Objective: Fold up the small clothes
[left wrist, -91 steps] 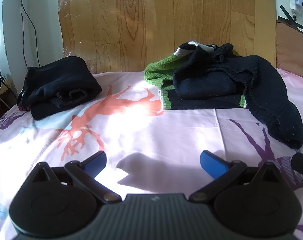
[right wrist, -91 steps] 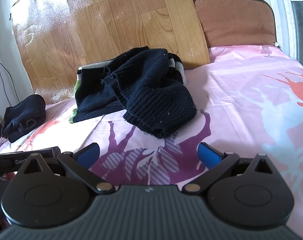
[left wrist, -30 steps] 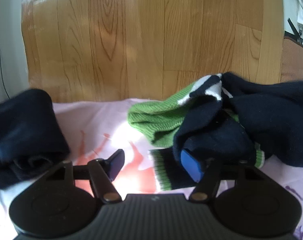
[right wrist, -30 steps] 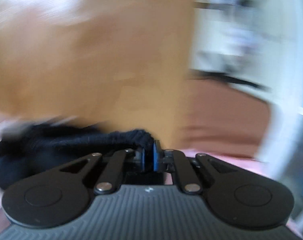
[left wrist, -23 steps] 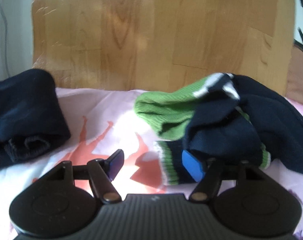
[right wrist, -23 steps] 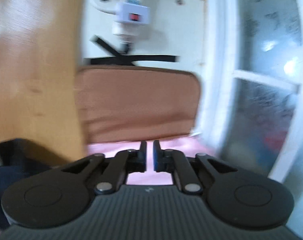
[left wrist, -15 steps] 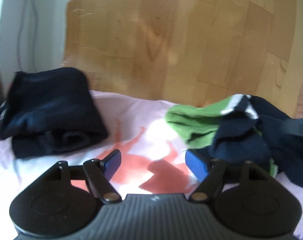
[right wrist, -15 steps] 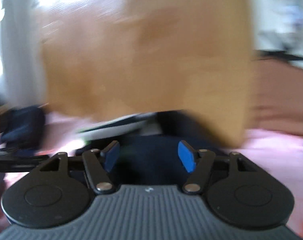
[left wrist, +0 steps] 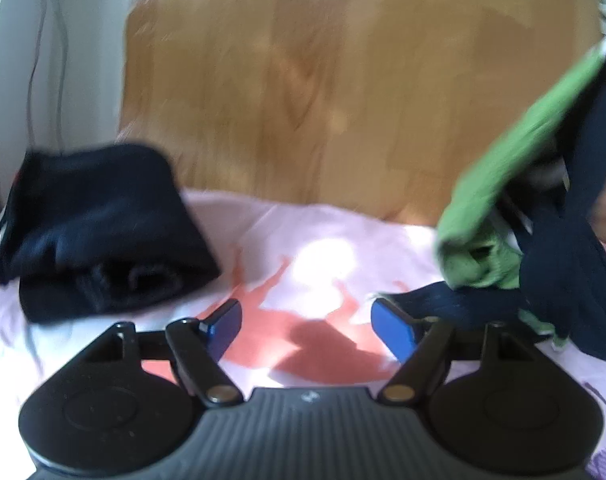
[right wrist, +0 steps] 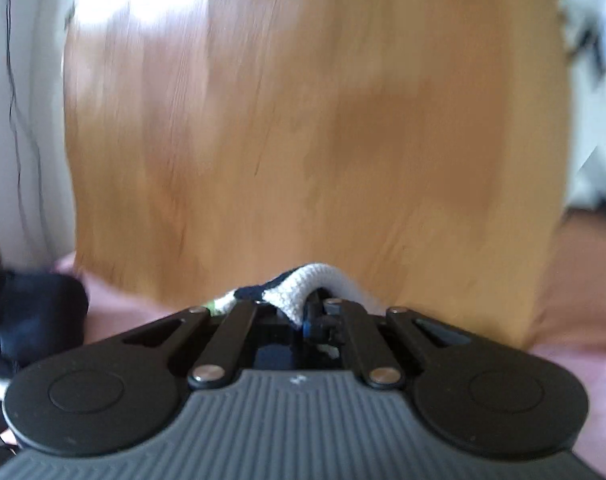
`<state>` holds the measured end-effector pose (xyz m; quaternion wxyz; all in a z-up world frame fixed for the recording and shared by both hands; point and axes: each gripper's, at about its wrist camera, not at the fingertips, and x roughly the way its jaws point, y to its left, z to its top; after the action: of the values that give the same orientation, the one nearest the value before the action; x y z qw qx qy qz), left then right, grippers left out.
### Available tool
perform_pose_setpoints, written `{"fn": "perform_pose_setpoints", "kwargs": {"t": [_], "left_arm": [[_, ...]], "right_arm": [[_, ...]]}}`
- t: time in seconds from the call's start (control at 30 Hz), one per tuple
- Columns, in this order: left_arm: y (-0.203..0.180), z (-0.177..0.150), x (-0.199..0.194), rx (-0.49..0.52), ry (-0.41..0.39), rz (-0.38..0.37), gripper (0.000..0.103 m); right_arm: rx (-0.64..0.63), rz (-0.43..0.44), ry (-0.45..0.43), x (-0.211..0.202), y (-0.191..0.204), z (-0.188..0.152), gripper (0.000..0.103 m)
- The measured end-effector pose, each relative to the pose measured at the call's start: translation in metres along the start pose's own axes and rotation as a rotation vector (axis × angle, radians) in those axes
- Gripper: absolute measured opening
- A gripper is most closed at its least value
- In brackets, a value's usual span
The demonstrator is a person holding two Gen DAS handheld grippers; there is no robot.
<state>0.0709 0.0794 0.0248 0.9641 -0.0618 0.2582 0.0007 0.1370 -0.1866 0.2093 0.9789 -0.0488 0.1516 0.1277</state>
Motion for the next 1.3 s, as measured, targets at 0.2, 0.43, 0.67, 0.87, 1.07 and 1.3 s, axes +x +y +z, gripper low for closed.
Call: {"fn": "perform_pose_setpoints", "kwargs": {"t": [0.2, 0.43, 0.67, 0.87, 1.07, 1.3], "left_arm": [[-0.055, -0.013, -0.046, 0.193, -0.177, -0.104, 0.087], [-0.100, -0.023, -0.062, 0.320, -0.274, -0.145, 0.087], [-0.143, -0.015, -0.062, 0.401, -0.315, -0.243, 0.087], [-0.168, -0.005, -0.061, 0.442, -0.350, -0.300, 0.086], [-0.198, -0.008, -0.060, 0.574, -0.379, -0.360, 0.082], [-0.219, -0.029, -0.074, 0.753, -0.379, -0.534, 0.083]], "right_arm": [[-0.083, -0.103, -0.158, -0.105, -0.032, 0.047, 0.006], [-0.126, -0.170, -0.251, -0.145, -0.037, 0.074, 0.006], [-0.067, -0.209, -0.286, -0.186, -0.049, 0.078, 0.006], [-0.027, -0.247, -0.338, -0.236, -0.065, 0.072, 0.006], [0.009, -0.282, -0.380, -0.277, -0.084, 0.054, 0.006], [0.058, -0.332, -0.405, -0.301, -0.108, 0.040, 0.006]]}}
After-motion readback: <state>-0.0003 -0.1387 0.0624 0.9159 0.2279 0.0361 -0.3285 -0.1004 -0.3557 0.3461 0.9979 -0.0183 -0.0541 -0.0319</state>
